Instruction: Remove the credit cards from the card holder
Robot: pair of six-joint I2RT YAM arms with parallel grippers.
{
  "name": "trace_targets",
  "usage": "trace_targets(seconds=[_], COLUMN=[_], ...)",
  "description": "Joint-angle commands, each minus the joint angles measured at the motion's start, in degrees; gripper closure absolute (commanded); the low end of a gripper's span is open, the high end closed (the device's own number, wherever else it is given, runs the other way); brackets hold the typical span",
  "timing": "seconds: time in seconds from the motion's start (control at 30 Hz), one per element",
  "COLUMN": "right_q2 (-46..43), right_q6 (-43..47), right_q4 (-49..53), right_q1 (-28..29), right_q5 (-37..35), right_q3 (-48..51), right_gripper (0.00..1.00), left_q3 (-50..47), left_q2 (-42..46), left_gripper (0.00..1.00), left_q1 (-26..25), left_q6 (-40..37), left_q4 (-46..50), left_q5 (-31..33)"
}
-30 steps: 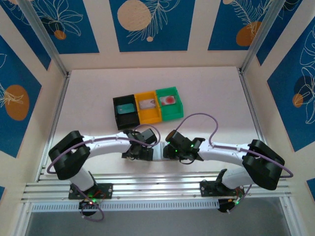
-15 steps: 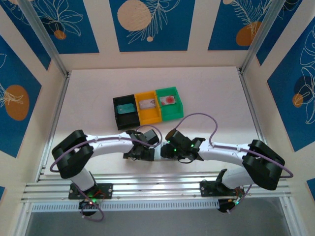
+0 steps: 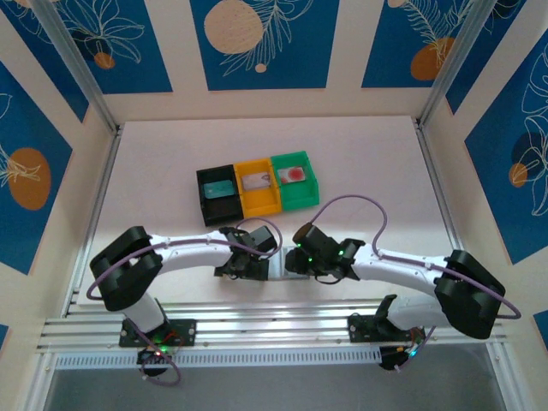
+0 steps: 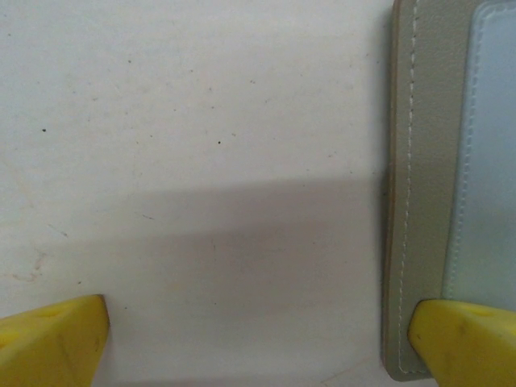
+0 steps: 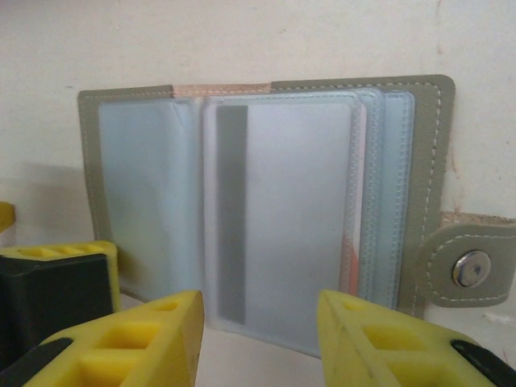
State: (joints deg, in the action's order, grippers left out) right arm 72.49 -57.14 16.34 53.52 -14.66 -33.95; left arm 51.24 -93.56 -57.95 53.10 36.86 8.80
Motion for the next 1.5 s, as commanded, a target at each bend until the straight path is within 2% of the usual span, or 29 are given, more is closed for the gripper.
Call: trace_targets(seconds=[0.0, 0.47, 0.8, 1.47], right_q2=[1.56, 8.08, 12.02, 5.85], right_q6=[-0.42, -1.31, -0.78, 1.94], right_q4=[1.36, 0.16, -2.69, -10.59], right_q1=[-0.38, 0.41, 1.94, 3.01], right_q5=[-0.42, 0.18, 2.39, 6.04], right_q3=[0.38, -1.60, -3.56, -1.26], right_gripper=[0.57, 0.57, 0.62, 0.66], left_q3=[-2.73, -3.61, -4.39, -4.93], left_q2=[-3.04, -3.91, -4.44, -4.28], left_gripper=[0.00, 0.00, 0.00, 0.00], left_q1=[-1.46, -1.42, -1.46, -1.46], left_q6=[0.69, 0.33, 0.39, 0.16], left_q4=[-3.23, -4.68, -6.26, -6.72], left_q5=[-2.56, -3.26, -4.08, -4.23])
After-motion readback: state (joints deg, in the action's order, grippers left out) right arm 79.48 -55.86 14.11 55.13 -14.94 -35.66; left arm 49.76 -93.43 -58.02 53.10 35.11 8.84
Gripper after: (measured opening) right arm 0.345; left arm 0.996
